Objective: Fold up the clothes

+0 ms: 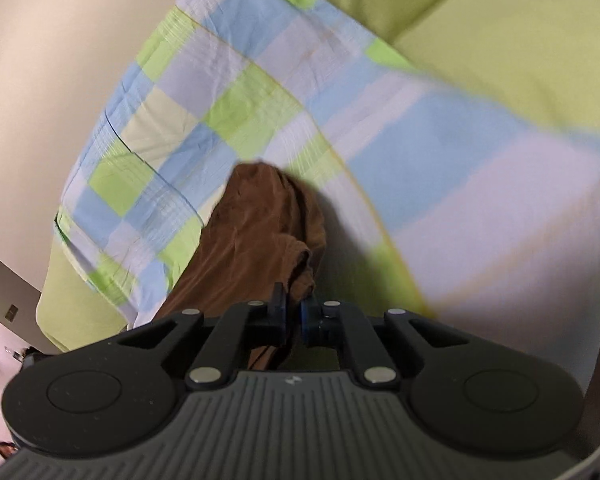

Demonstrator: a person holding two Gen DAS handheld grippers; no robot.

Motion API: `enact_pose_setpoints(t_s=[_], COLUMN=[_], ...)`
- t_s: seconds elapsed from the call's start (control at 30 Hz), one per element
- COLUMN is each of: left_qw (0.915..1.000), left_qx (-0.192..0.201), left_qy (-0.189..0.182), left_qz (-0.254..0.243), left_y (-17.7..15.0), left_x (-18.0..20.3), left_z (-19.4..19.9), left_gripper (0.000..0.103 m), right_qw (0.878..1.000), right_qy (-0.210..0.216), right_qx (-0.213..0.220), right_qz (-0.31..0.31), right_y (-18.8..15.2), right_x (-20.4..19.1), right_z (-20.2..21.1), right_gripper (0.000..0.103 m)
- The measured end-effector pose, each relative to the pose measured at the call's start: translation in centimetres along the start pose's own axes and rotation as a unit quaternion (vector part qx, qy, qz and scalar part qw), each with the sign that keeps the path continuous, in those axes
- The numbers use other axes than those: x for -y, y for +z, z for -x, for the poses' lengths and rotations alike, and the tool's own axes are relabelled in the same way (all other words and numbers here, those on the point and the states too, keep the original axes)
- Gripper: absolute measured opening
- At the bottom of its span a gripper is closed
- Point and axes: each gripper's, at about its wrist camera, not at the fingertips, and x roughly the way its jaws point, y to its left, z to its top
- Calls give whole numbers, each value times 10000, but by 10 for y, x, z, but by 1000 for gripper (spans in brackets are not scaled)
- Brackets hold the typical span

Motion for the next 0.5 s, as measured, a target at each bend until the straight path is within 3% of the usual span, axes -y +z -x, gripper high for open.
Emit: enact_pose_setpoints(t_s=[0.07, 0.13, 0.17, 0.2, 0.27, 0.33, 0.4, 0.43, 0.47, 0.5], left_qw=[9994, 9974, 9942, 9887, 9722, 9565, 9323, 9254, 9188, 9161], left_qx=[-38, 60, 152, 205, 339, 414, 530, 566, 601, 591], left_qy=[215, 438, 652, 878, 1277, 1412, 1482, 1496, 1509, 1505], left_qz=[-279, -564, -847, -1194, -1935, -2517, -3258, -3435, -3597, -3668], left_y=[-6, -15, -23, -32, -52, -72, -101, -109, -117, -122], left_x=[5, 11, 19, 29, 51, 69, 94, 101, 108, 112], left_z=[-1, 8, 15, 20, 27, 31, 31, 29, 26, 24], left_gripper=[17, 31, 45, 51, 56, 62, 67, 67, 68, 69], right_qw=[9996, 9990, 9991, 9990, 9986, 9982, 9992, 9991, 9987, 9948], right_qy=[-50, -15, -16, -39, -30, -3, -204, -306, -407, -669], right_qx=[-29, 70, 75, 114, 178, 234, 267, 283, 300, 331], right_qz=[-285, -430, -428, -421, -492, -548, -226, -63, 100, 698], right_y=[-11, -18, -18, -21, -21, -21, -18, -17, -16, -15], right_x=[11, 15, 16, 13, 11, 10, 3, 0, -4, -13], right_z=[-3, 2, 2, 8, 13, 16, 19, 20, 21, 23], right_gripper=[5, 5, 5, 5, 5, 5, 8, 9, 13, 25])
